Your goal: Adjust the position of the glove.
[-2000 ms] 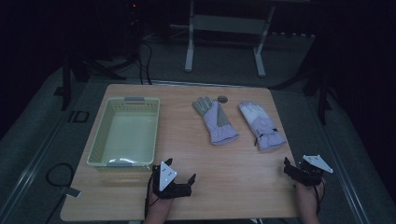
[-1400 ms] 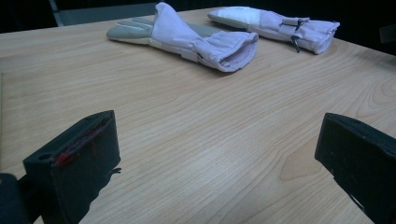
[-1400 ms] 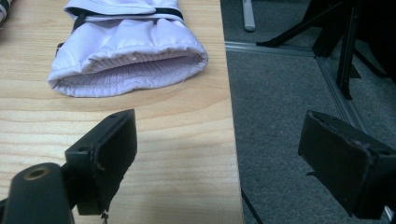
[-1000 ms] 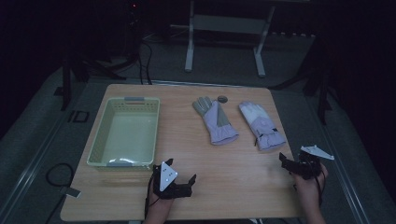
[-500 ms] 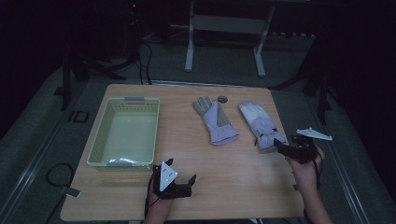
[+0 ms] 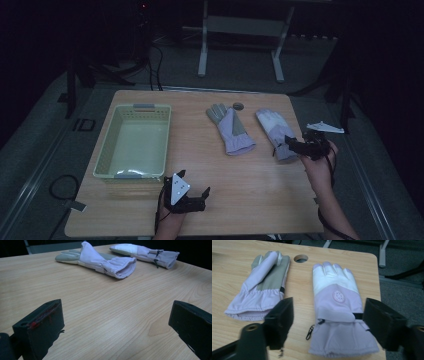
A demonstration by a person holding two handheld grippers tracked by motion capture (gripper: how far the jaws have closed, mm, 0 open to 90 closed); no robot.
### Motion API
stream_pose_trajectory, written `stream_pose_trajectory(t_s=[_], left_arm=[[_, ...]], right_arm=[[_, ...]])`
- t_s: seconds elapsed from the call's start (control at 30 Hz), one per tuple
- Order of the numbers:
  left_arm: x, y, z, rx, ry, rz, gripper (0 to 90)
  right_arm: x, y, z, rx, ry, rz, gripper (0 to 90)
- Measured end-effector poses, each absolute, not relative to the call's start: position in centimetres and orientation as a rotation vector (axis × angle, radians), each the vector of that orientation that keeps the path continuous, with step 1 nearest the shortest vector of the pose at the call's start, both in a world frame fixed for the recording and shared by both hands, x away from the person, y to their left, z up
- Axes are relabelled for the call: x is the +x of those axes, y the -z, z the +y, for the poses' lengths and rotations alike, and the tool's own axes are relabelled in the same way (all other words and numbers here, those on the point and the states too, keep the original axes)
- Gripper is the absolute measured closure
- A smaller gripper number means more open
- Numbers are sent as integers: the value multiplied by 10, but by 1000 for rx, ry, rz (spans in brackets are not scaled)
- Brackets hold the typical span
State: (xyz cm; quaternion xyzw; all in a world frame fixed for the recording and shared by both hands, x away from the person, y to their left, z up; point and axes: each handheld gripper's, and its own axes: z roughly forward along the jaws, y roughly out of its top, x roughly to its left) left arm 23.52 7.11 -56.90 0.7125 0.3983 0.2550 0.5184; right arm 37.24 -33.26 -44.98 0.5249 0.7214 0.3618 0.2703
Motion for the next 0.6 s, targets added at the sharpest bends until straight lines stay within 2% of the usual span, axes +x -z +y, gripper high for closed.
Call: stream_pose_trajectory(t_s=[0.4, 0.6], left_arm=[[235, 569, 71, 1711, -613, 952, 0], [235, 569, 71, 1712, -612, 951, 0]], right_arm=[[389, 447, -309, 1360, -968, 2010, 330], [397, 446, -293, 1338, -977, 2054, 331]])
